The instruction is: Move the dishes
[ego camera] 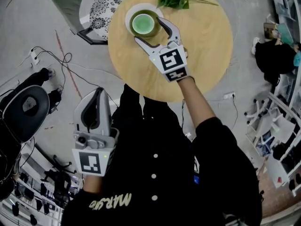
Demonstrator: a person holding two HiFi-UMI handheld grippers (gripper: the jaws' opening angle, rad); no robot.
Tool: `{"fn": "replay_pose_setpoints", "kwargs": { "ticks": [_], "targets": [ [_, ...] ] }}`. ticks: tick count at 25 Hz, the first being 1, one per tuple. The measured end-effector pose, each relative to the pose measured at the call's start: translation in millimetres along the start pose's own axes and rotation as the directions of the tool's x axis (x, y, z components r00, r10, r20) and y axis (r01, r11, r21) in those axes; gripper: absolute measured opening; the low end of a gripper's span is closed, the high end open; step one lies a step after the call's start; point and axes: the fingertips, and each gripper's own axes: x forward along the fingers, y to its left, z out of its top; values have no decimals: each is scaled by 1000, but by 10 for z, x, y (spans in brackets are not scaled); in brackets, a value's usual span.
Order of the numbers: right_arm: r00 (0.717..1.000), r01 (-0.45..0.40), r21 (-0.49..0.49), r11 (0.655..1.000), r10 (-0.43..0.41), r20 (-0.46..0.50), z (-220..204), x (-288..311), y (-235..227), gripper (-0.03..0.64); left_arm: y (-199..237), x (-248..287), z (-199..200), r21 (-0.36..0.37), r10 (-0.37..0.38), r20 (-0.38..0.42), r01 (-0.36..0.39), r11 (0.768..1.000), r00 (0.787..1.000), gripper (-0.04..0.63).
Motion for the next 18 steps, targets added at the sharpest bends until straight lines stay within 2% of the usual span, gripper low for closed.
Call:
{"fn": "replay_pose_setpoints", "kwargs": {
  "ticks": [11, 15, 18],
  "targets": [
    [998, 14, -31, 999, -16, -56, -147, 370, -13, 385, 36, 33, -190, -22, 14, -37, -14, 1000, 999, 3],
    [997, 18, -46, 999, -21, -77, -208, 403, -17, 346, 50, 20, -234, -22, 17, -46, -18, 1000, 999, 3],
    [997, 22, -50, 998, -26, -76, -212, 401, -19, 353, 33, 30, -239, -19, 14, -48, -15, 1000, 999, 3]
  ]
}}
